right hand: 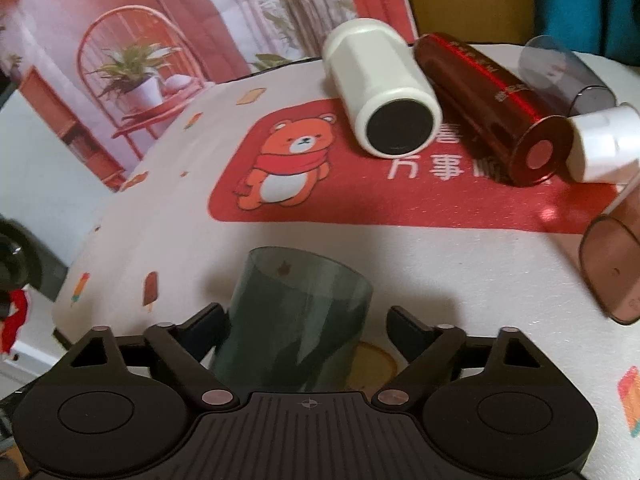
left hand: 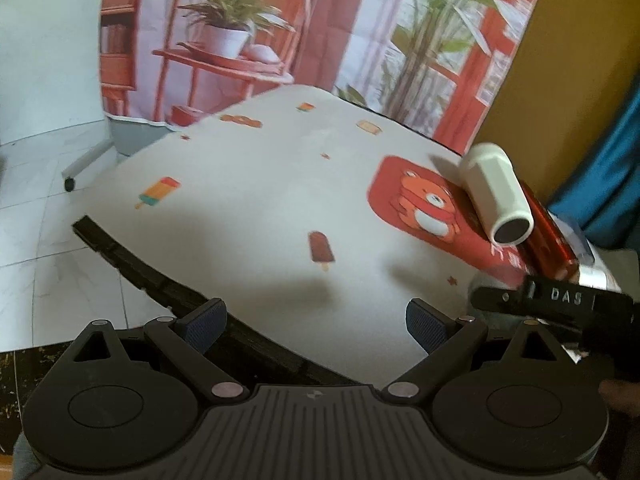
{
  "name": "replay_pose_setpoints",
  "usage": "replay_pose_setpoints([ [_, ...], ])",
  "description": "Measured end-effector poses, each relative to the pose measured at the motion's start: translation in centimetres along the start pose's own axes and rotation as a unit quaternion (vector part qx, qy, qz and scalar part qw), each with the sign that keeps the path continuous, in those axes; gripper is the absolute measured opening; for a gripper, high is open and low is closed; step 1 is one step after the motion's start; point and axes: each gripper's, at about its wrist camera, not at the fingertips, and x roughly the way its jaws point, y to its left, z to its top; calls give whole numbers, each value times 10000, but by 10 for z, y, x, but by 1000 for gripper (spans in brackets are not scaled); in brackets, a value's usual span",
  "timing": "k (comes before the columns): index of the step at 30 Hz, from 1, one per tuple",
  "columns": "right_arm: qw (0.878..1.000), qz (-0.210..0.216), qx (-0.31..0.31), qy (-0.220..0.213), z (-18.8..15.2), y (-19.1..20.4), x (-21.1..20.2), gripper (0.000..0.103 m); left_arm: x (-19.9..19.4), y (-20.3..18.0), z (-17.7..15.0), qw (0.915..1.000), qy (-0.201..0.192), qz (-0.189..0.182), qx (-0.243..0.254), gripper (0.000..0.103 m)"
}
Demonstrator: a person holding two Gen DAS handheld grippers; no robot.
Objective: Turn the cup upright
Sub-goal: 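Carry the dark grey cup with the right tool and lower it upright onto the table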
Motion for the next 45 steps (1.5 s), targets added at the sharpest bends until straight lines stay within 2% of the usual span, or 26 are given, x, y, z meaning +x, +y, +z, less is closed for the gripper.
replay_pose_setpoints([
  [2, 10000, 78, -52, -11, 0, 0, -4, 73, 2, -3, -1, 9999, 48, -41, 78, 98],
  [6, 9998, 94, -193, -20, -7, -8, -15, 72, 8, 0, -4, 9997, 133, -179, 74, 98],
  [9, 9998, 155, -73, -71, -13, -24, -26, 72, 13, 4, -6, 9996, 239, -167, -14, 98],
  [17, 9994, -126, 171, -280, -20, -55, -42, 73, 19, 0, -9, 9991, 359, -224, 23, 98],
  [25, 9987, -371, 71, -346, -25, -60, -47, 72, 20, -1, -11, 9990, 400, -191, 71, 98],
  [40, 9975, -559, 215, -363, -26, -68, -57, 72, 21, 1, -13, 9988, 441, -193, 1, 98],
  [45, 9969, -480, 206, -595, -21, -69, -72, 70, 20, -1, -14, 9987, 431, -275, 20, 98],
])
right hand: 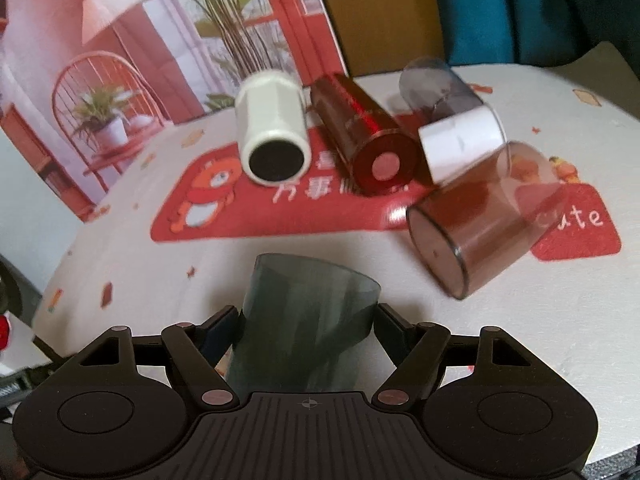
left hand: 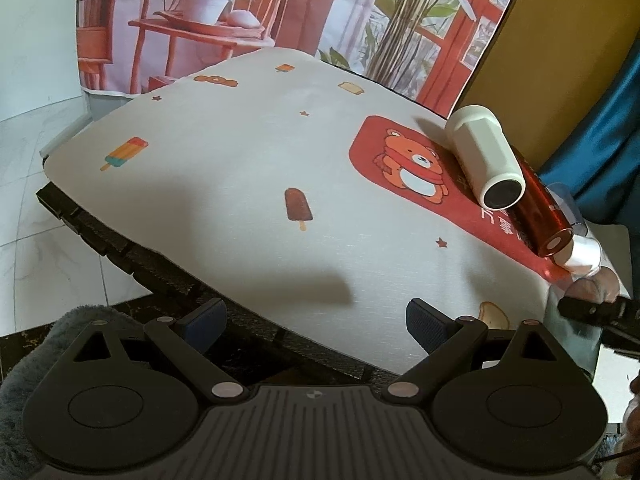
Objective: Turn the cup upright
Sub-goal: 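Carry the dark grey cup with the right tool and lower it upright onto the table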
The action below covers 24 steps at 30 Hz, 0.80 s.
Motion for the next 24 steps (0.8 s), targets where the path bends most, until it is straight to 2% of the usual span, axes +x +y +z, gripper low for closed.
replay_pose_setpoints([
  [7, 9982, -63, -517, -295, 12, 14, -8, 67, 0, 1, 0, 10000, 25, -68, -29, 98],
  [14, 9881, -547, -1302, -608, 10, 32, -6, 65, 0, 1, 0, 9999, 15, -109, -23, 98],
  [24, 9874, -533, -1369, -585, 5, 32, -11, 65, 0, 2, 0, 9999, 47, -134, -42, 98],
])
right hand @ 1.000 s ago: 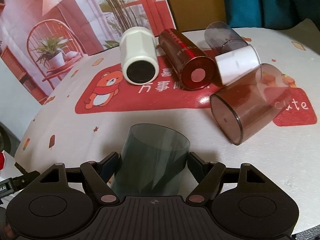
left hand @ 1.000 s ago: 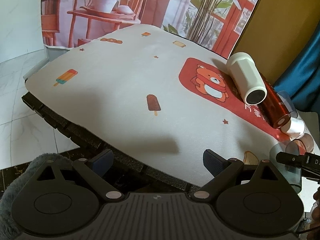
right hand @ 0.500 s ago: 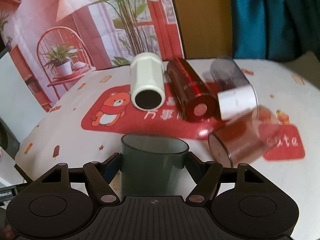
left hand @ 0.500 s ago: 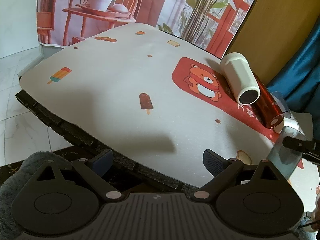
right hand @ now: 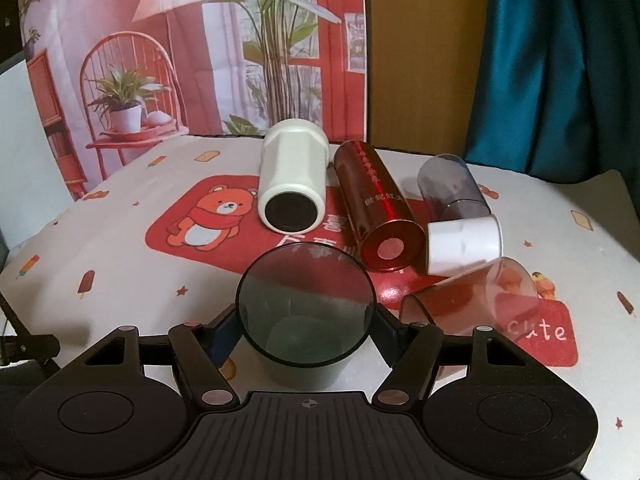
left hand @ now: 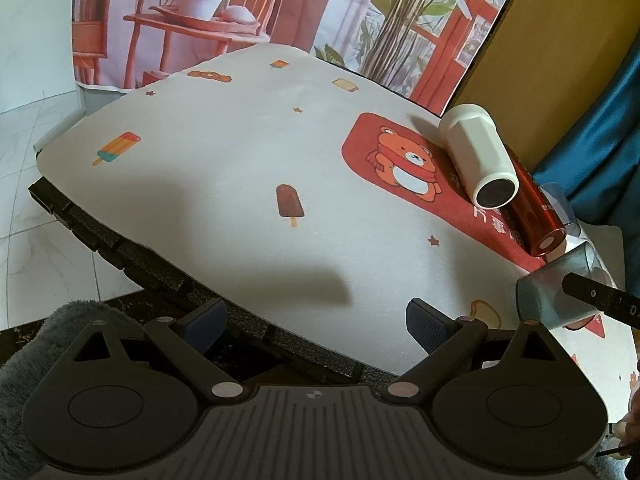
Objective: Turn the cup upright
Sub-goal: 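Carry the dark grey cup with the right tool and lower it upright onto the table, then open the right tool to release the standing cup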
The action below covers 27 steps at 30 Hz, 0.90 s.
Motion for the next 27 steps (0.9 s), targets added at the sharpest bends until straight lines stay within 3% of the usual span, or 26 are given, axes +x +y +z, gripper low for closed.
replay_pose_setpoints([
  [22, 9997, 48, -71, 250, -4, 7, -7, 66, -6, 0, -1, 10000, 4, -17, 12, 98],
  [27, 9996, 71, 48, 275, -4, 4, -15, 83, -10, -7, -2, 9999, -35, -3, 109, 98],
])
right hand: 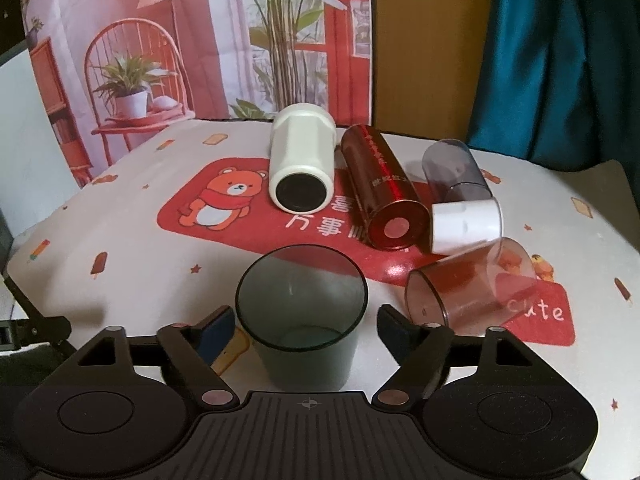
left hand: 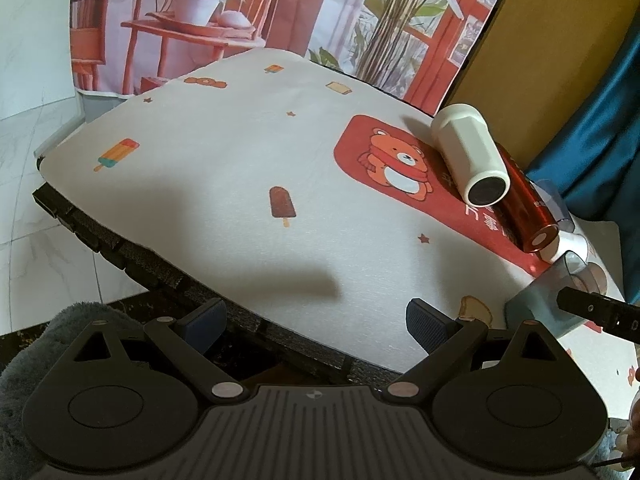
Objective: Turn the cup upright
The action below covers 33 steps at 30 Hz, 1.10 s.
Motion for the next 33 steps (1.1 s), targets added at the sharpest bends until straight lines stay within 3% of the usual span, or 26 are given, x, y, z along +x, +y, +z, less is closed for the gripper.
replay_pose_setpoints([
  [2, 10000, 29, 29, 70, -1, -1, -5, 93, -3, -2, 0, 10000, -5, 10, 38, 98],
  [8, 9999, 19, 28, 107, -6, -3, -32, 103, -24, -17, 1, 9992, -187, 81, 355, 103],
  [16, 9999, 9, 114, 114, -15, -8, -76, 103, -65, -35, 4, 9967, -467, 115, 659, 103],
  [21, 9998, 134, 167, 1, -22, -9, -103, 103, -96, -51, 0, 9920, -650, 497, 959, 103],
  [27, 9993, 240, 234, -144, -32, -12, -137, 103, -121, -65, -6, 9903, -651, 433, 1151, 103],
  [33, 9988, 52, 344, -353, -45, -18, -155, 103, -142, -83, -17, 9840, -888, 406, 1487, 103],
])
